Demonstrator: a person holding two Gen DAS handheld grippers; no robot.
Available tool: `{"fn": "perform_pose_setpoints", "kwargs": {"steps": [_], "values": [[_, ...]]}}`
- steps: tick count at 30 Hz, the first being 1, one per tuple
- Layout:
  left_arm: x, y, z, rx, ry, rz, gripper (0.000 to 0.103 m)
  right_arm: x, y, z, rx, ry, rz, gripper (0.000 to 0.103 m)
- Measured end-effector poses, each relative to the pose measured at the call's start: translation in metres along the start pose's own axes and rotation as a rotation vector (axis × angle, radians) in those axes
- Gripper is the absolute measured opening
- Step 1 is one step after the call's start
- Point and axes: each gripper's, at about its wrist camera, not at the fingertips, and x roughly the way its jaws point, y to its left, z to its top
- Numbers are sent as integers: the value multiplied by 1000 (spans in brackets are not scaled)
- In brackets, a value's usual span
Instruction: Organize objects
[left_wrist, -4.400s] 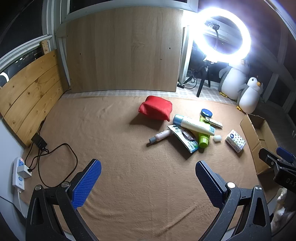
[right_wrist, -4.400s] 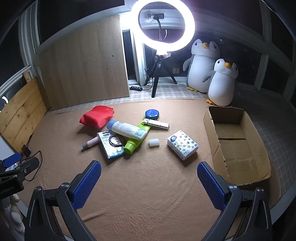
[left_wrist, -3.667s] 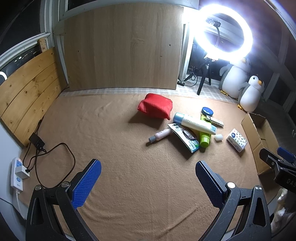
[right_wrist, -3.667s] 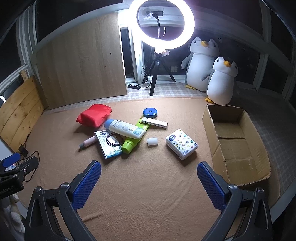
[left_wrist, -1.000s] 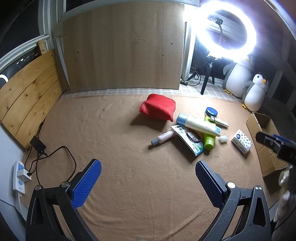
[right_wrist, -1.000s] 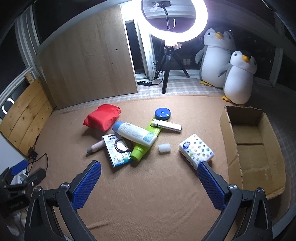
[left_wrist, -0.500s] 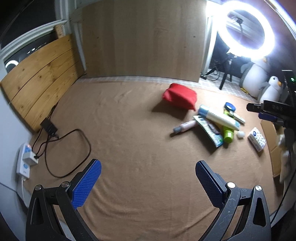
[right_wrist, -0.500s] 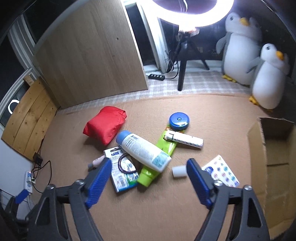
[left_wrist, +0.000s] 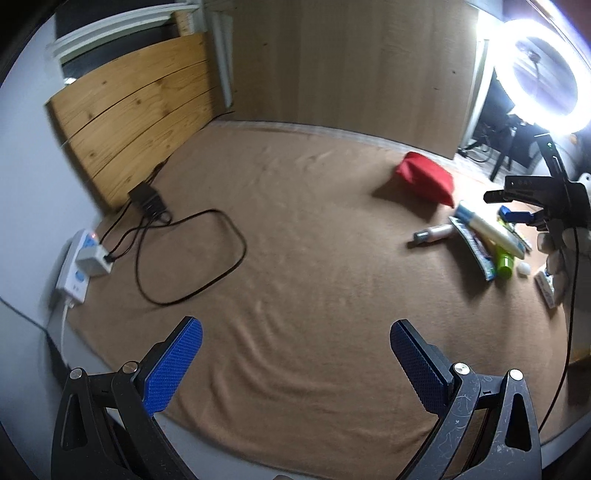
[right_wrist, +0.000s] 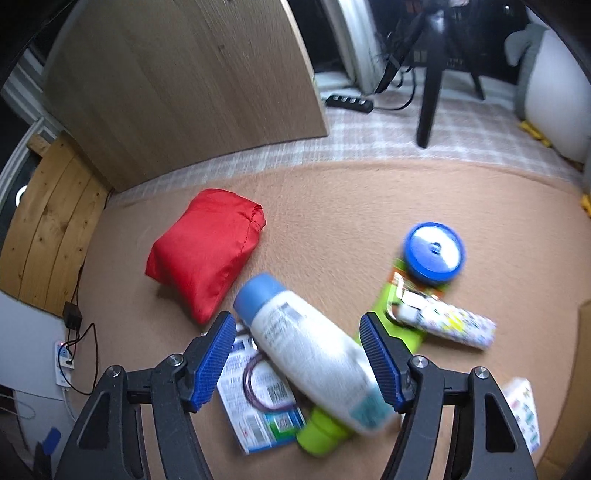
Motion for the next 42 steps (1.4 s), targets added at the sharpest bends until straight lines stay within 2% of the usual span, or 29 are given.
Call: {"fn": "perform_pose_setpoints", "kwargs": {"steps": [6, 11, 12, 20, 26, 29, 32, 42], "values": [[2, 14, -11, -34, 22, 29, 103, 33, 4, 14, 13, 71, 23, 66], [2, 20, -14, -48, 32, 33, 103, 44, 10, 5, 18, 119, 63, 66], [2, 20, -14, -47, 32, 32, 103, 44, 11, 3, 18, 120, 66, 63], [4, 8, -6, -6, 31, -6, 103, 38, 25, -23, -4, 137, 98, 47], [5, 2, -1, 20, 25, -29, 103, 32, 34, -49, -7, 157, 133, 47], [6, 0, 2, 29, 24, -43, 103, 26, 43, -68, -42, 151, 99, 43], [8, -3, 4, 42, 24, -57, 103, 17, 41, -81, -28, 131, 78, 42], [19, -33, 9, 111, 31, -132, 103, -16, 24, -124, 30, 112, 124, 38]]}}
